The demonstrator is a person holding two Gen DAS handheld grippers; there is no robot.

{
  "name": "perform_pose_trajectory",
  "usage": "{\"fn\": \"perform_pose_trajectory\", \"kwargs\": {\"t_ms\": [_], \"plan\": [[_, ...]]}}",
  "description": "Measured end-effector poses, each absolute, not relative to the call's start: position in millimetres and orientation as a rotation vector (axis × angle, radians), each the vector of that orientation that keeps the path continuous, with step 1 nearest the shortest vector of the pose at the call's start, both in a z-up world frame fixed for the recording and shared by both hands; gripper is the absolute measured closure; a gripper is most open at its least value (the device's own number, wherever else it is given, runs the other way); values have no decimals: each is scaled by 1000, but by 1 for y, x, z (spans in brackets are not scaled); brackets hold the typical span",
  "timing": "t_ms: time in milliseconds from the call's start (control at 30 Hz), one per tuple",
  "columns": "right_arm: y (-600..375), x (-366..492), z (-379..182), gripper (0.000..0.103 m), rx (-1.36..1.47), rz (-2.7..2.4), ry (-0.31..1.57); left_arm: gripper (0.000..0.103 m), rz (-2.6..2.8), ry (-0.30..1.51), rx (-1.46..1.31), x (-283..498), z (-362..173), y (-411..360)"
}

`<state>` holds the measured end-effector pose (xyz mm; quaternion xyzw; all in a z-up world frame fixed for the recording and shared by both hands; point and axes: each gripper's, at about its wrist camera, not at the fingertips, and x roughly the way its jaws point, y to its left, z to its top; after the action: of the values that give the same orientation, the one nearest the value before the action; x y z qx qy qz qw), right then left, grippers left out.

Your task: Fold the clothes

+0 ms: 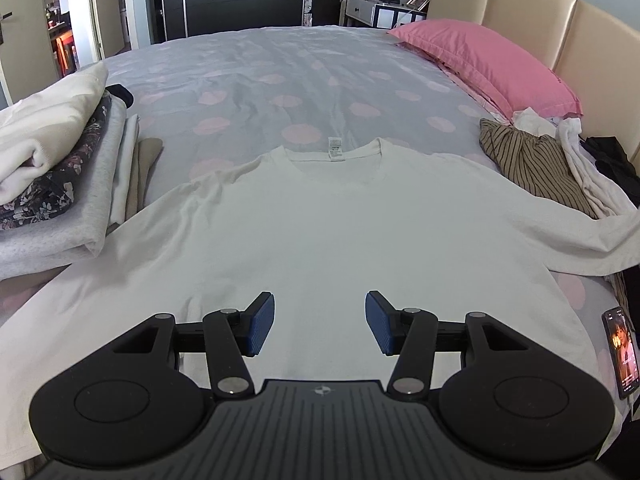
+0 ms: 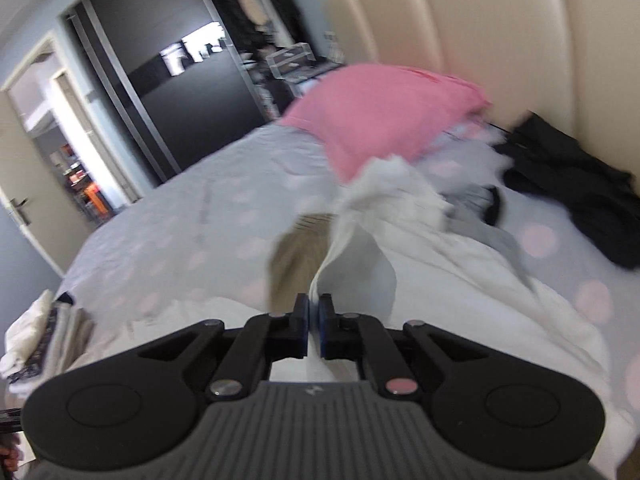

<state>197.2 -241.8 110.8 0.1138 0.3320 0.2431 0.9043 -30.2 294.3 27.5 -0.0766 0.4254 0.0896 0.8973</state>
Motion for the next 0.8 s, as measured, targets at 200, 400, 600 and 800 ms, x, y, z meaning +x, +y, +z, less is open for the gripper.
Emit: {"fn": "perform_pose_trajectory", "kwargs": {"t_ms": [200, 400, 600, 800], "plan": [[-129, 195, 152, 98, 180, 698, 638, 55, 175, 857, -166, -30, 37, 305], [-22, 194, 181, 98, 135, 859, 607, 55, 177, 857, -182, -24, 37, 322], [76, 190, 178, 98, 91, 1002, 636, 55, 182, 848, -200, -16, 36, 343], [162, 182, 135, 98, 76, 1122, 733, 55, 172, 872, -200, -11, 24, 358]]}}
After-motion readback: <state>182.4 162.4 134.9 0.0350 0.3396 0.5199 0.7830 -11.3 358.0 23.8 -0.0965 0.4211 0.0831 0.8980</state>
